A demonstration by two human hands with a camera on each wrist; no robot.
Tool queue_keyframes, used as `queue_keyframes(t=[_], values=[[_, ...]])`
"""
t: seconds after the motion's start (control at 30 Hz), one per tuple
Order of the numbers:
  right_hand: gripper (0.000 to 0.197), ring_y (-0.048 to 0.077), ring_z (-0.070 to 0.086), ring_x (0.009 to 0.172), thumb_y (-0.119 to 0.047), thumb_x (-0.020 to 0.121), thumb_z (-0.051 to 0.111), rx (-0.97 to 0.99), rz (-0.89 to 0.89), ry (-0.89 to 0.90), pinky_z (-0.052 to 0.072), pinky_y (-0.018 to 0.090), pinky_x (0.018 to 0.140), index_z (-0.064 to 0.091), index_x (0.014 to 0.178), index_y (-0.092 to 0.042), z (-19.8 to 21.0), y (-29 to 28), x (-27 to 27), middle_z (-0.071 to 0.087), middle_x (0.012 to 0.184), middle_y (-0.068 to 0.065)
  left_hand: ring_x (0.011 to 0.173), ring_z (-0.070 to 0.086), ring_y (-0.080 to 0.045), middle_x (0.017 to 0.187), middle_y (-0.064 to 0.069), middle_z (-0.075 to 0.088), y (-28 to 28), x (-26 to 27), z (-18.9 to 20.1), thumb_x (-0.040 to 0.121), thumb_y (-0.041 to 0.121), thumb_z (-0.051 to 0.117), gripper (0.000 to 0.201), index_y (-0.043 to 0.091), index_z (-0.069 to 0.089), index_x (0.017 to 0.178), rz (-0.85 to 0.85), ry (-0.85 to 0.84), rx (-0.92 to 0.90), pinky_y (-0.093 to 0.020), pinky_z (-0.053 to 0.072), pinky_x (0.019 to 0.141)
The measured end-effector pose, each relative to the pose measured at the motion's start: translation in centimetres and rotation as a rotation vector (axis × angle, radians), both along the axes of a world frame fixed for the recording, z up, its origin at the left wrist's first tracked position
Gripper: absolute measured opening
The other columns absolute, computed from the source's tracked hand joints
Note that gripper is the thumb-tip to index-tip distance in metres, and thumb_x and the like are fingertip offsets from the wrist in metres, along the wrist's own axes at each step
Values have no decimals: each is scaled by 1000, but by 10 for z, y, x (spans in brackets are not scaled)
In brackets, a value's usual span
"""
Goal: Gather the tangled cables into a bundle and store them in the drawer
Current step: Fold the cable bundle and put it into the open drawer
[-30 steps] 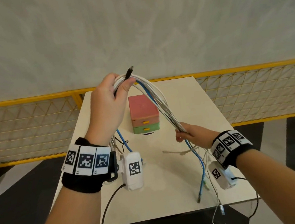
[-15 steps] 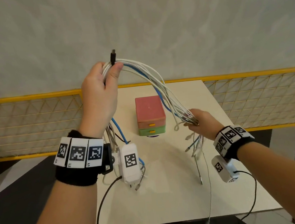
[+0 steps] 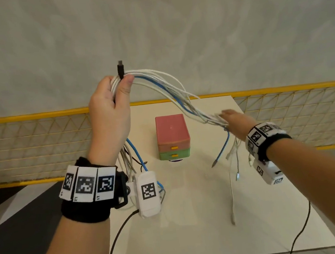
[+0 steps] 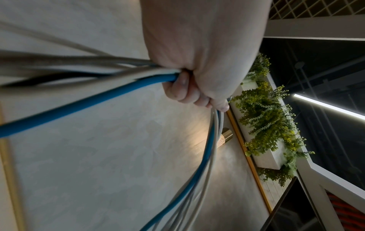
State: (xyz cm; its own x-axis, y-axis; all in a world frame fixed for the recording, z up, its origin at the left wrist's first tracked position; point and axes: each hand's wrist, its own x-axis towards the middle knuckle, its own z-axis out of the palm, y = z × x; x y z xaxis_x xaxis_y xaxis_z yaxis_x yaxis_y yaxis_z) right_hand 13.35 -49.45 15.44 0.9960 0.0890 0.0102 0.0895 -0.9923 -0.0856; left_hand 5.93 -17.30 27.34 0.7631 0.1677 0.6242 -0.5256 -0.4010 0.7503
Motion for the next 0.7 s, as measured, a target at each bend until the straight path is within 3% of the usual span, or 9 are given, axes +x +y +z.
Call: queue_keyframes(t=[0.07,0.1,0.2,0.27,0.37,0.47,0.57,0.63,0.7], values=[[84,34,42,130,-3,82,68,97,-39,93,44,41,99,22,148,-25,7,-6,6,5,159,11,53,31,-5,60,9,36,-6,1,-4,98,40,52,35,28,38,68,-52,31,7,-29,29,52],[90,32,39,133,-4,78,72,94,-55,169,42,41,102,21,148,-26,12,-7,8,1,159,11,53,30,-7,60,7,35,-12,3,-8,98,41,53,35,27,37,69,-84,53,33,-31,28,52],[65,26,46,128,-4,81,68,45,-33,249,39,34,101,43,138,-22,24,-1,8,29,153,9,49,32,-6,57,8,36,-40,9,-33,97,40,53,32,18,44,77,-140,157,221,-29,25,50],[56,23,51,123,-7,83,60,191,13,174,39,31,99,46,135,-23,33,8,1,43,145,4,53,45,-11,61,5,48,-58,13,-52,98,41,50,29,15,49,86,-183,279,387,-31,29,50],[68,18,45,130,-3,82,56,587,141,54,37,28,101,33,143,-23,47,26,-20,38,148,0,75,60,-28,72,4,54,-77,18,-75,99,43,47,26,18,48,94,-215,417,628,-34,28,56],[87,15,35,135,-8,75,65,421,387,-50,29,25,108,20,149,-20,55,56,-50,33,150,2,93,62,-31,93,-7,65,-92,23,-84,99,38,50,34,7,51,114,-249,481,748,-31,30,61],[101,21,54,109,1,69,64,351,424,-82,45,30,90,9,150,-27,40,83,-63,51,130,6,95,66,-27,108,-13,68,-103,20,-81,101,22,48,51,2,27,144,-340,497,751,-30,43,67],[88,24,61,89,1,75,57,461,313,-135,48,33,72,15,145,-31,29,89,-62,61,105,4,86,66,-29,101,-16,67,-104,19,-79,100,15,45,45,3,24,139,-411,527,684,-36,46,62],[60,33,61,73,-1,78,50,378,225,-183,39,32,56,30,131,-21,24,89,-60,57,75,3,88,64,-36,102,-21,64,-101,19,-80,99,15,47,28,10,30,120,-512,554,571,-47,49,71]])
